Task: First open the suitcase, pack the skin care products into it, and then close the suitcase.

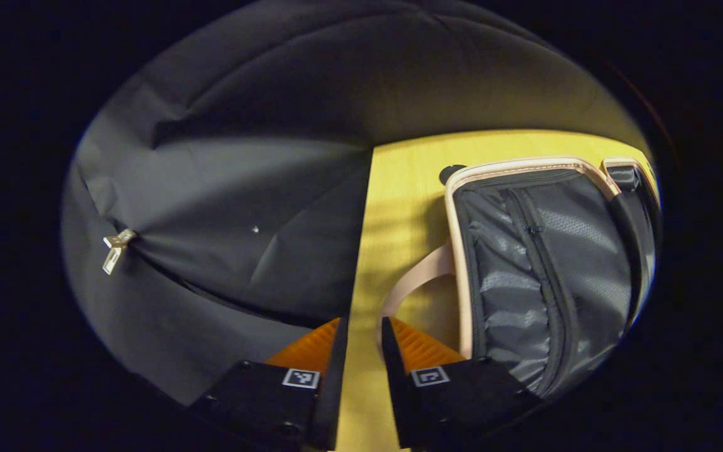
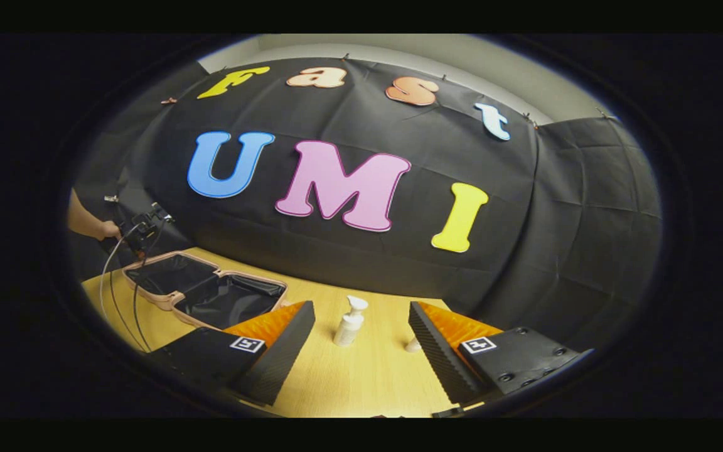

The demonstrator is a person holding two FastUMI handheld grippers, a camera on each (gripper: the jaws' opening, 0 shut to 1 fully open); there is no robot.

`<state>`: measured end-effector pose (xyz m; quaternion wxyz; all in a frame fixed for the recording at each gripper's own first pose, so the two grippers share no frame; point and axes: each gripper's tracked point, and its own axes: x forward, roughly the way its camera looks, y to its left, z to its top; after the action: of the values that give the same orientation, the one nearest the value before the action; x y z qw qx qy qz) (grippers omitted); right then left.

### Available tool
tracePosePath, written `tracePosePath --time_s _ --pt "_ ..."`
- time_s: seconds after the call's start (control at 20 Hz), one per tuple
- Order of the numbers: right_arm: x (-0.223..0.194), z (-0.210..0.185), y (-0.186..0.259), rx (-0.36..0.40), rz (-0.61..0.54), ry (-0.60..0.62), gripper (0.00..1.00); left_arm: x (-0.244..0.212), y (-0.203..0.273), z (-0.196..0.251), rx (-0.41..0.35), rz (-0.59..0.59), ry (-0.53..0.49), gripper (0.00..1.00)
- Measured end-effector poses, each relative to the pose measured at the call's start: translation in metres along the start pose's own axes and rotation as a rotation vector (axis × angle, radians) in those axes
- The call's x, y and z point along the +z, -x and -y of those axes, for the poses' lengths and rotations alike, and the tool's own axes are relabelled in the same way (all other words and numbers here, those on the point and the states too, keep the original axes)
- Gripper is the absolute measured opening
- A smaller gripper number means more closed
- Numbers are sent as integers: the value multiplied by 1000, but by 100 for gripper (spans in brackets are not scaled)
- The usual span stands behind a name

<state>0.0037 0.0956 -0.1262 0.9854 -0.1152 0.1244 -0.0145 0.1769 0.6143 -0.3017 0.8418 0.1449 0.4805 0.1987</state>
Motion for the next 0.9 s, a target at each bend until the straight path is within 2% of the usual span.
tracePosePath --time_s 0.1,0.15,0.25,0.35,0.4,0.45,0.55,0.65,0.8,0.9 --pt "3 9 -2 1 20 2 96 18 43 -24 66 129 68 74" --pt "3 15 -3 -3 27 4 97 31 66 -24 67 208 93 89" --pt "2 29 -9 -13 35 -1 97 63 129 -11 52 415 127 99" --pt "-1 46 -17 -22 47 -9 97 91 201 26 -15 602 156 98" --pt "-6 64 -27 -38 61 -9 97 104 263 58 -80 735 197 98" --pt "-10 74 -33 -45 71 -1 97 103 294 85 -117 817 242 98" --pt "-16 96 -45 -71 96 25 97 103 345 157 -238 926 312 97" --pt "-27 116 -58 -93 101 36 97 101 378 229 -349 943 341 97" --pt "-46 143 -73 -119 105 20 97 83 396 338 -444 903 322 98" --pt "-56 161 -84 -127 117 62 97 69 408 408 -506 903 288 99"
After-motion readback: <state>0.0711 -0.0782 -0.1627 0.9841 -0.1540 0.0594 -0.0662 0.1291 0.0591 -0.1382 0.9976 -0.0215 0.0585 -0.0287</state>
